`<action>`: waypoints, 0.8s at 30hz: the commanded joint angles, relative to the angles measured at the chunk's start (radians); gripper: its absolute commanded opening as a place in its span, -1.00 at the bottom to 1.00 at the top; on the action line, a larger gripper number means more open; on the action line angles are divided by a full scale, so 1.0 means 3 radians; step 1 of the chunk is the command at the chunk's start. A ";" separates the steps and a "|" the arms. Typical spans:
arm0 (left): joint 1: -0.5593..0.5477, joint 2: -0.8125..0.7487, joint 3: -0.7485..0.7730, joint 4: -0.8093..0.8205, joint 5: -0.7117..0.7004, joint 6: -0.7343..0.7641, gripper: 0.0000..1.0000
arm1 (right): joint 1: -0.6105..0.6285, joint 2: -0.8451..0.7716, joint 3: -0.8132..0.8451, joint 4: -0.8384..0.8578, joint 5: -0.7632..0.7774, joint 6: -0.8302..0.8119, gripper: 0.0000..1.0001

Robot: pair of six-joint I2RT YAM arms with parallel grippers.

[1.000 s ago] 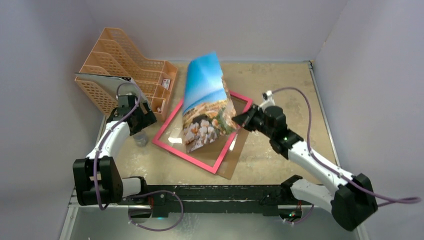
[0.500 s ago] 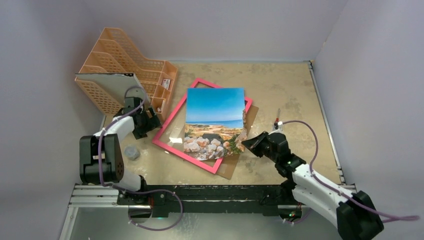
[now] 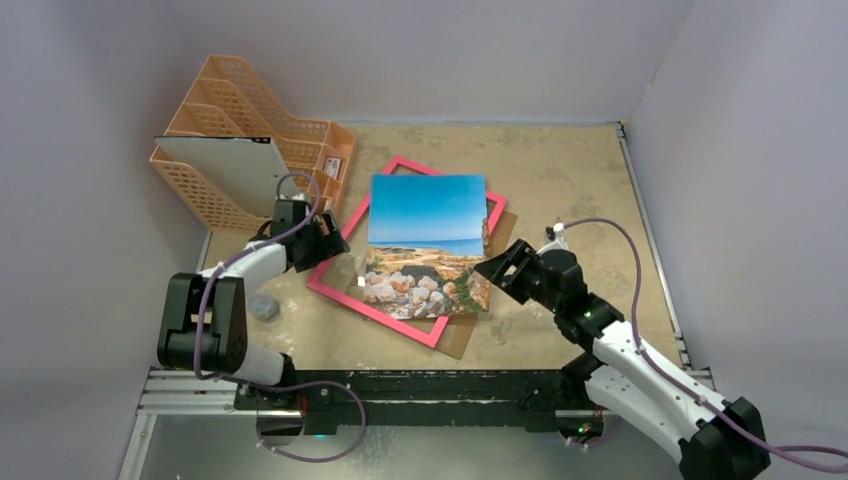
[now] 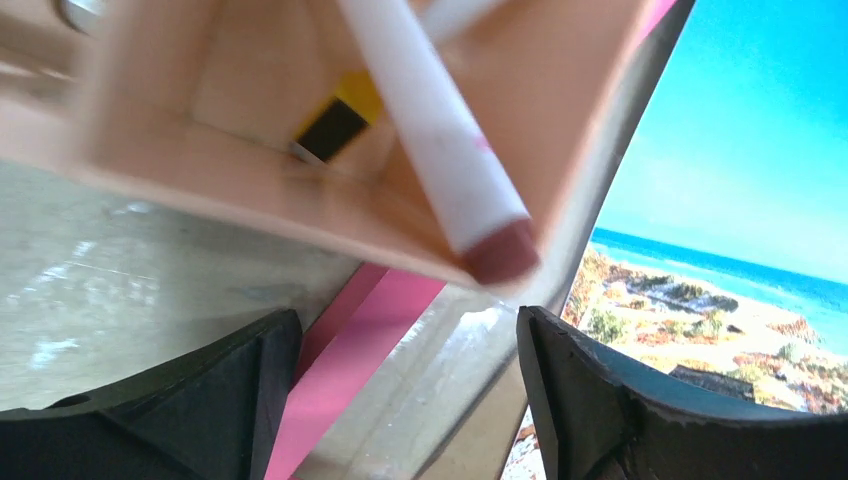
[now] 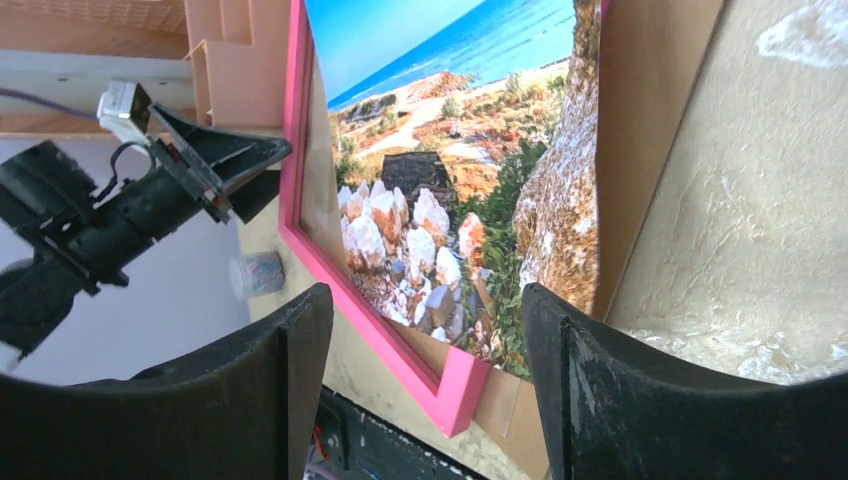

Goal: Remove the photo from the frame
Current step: Adjust the photo frame at the center of the board.

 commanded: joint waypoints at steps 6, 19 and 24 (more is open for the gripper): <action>-0.0250 -0.0103 -0.0559 0.0077 0.0293 -0.0285 0.58 | -0.0012 0.0763 0.0688 -0.0855 0.0710 -0.0511 0.49; -0.0811 -0.0668 -0.0939 0.0132 0.0378 -0.0595 0.52 | -0.0246 0.1416 0.0780 -0.0250 0.0151 -0.0866 0.53; -0.0886 -0.0910 -0.0898 -0.0115 0.0151 -0.0570 0.52 | -0.0236 0.1220 0.0887 -0.0576 0.0116 -0.1050 0.53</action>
